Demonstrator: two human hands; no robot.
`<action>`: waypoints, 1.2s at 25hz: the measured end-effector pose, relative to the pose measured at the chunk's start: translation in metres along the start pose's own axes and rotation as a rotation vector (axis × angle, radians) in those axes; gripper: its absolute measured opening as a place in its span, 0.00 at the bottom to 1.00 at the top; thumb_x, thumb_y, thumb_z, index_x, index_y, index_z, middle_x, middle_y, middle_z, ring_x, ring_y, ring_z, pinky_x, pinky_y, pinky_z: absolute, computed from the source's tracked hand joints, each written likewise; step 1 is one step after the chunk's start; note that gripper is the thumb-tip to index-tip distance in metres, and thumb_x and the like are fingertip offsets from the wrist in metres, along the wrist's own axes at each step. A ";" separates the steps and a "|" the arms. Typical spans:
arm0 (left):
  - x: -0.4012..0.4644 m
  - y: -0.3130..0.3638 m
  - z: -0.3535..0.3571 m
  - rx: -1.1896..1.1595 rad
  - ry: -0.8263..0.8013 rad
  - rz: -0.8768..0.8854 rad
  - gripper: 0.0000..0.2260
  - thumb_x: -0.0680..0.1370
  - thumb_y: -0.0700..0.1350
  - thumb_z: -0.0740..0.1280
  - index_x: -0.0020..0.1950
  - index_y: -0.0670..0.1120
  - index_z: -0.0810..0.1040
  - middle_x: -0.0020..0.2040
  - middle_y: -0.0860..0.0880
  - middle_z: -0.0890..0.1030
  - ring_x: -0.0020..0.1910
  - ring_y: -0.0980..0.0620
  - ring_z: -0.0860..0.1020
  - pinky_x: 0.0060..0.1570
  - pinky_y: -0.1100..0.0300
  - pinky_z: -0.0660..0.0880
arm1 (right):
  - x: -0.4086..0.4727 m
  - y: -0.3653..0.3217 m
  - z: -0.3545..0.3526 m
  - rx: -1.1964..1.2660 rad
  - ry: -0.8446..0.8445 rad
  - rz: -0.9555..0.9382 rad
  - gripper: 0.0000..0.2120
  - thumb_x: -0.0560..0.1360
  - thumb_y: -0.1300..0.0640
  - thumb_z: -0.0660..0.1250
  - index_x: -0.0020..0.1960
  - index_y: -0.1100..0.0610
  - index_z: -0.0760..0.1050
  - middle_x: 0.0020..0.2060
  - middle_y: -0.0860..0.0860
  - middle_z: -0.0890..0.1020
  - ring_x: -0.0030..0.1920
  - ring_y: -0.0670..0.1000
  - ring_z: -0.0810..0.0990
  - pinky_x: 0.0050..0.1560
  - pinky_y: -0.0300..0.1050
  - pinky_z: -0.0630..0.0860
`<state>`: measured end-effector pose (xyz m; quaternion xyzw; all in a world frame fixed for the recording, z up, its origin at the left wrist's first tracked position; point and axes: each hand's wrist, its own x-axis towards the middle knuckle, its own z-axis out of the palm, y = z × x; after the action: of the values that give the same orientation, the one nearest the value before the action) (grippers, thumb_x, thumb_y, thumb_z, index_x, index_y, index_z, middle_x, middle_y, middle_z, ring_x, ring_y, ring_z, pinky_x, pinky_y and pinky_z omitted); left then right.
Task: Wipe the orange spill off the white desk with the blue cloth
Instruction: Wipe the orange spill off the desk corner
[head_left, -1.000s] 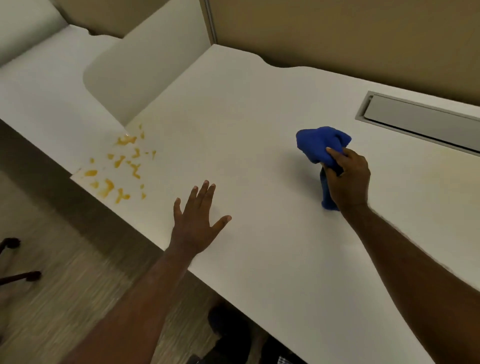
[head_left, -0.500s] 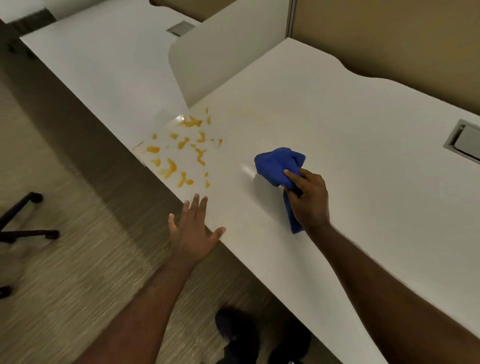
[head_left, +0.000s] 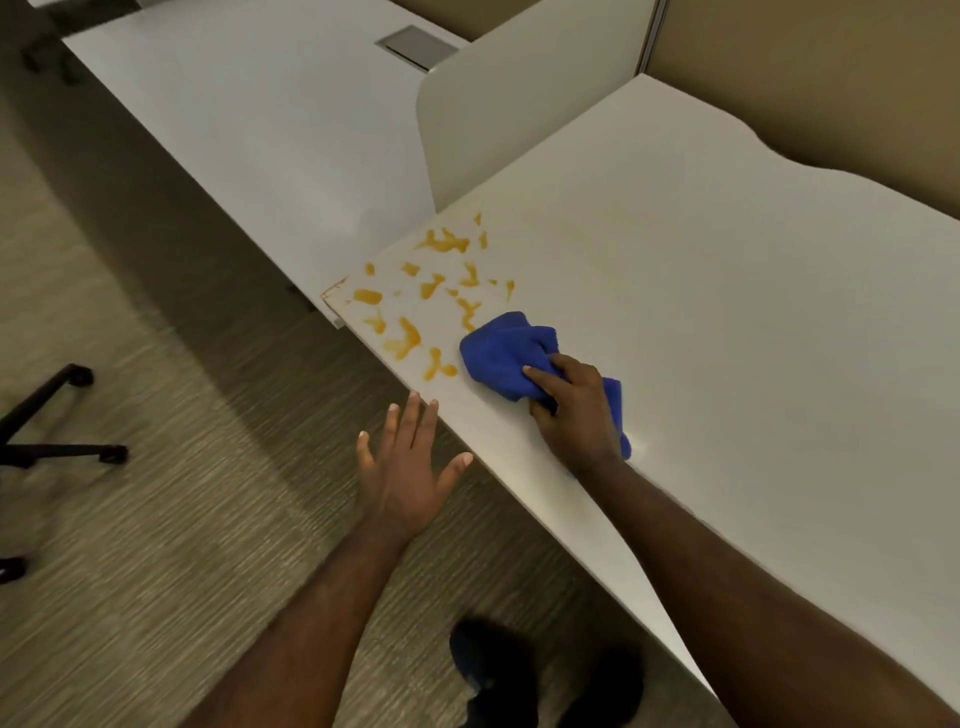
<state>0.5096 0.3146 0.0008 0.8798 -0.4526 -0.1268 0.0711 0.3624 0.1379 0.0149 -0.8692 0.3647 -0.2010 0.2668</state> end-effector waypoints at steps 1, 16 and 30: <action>-0.001 -0.003 0.001 -0.001 -0.005 0.007 0.37 0.75 0.71 0.45 0.79 0.53 0.49 0.81 0.51 0.50 0.79 0.47 0.49 0.71 0.34 0.50 | -0.003 0.000 0.001 -0.068 0.001 0.007 0.18 0.73 0.54 0.70 0.62 0.52 0.78 0.67 0.56 0.73 0.66 0.59 0.70 0.68 0.56 0.66; 0.001 -0.007 -0.008 -0.018 -0.045 0.005 0.35 0.79 0.66 0.50 0.79 0.50 0.43 0.80 0.51 0.43 0.79 0.46 0.44 0.72 0.36 0.46 | 0.051 0.010 0.019 -0.356 -0.334 -0.024 0.29 0.80 0.40 0.47 0.78 0.44 0.43 0.79 0.49 0.48 0.78 0.53 0.41 0.76 0.52 0.42; 0.004 0.012 0.011 -0.175 0.014 -0.111 0.33 0.78 0.64 0.42 0.79 0.50 0.43 0.80 0.53 0.43 0.79 0.49 0.46 0.74 0.38 0.48 | 0.062 0.017 0.013 -0.267 -0.392 -0.071 0.25 0.82 0.43 0.45 0.77 0.44 0.47 0.78 0.47 0.48 0.78 0.52 0.40 0.76 0.50 0.39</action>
<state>0.4997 0.3043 -0.0075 0.8948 -0.3899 -0.1635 0.1435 0.4011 0.0859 0.0034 -0.9314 0.2983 0.0123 0.2082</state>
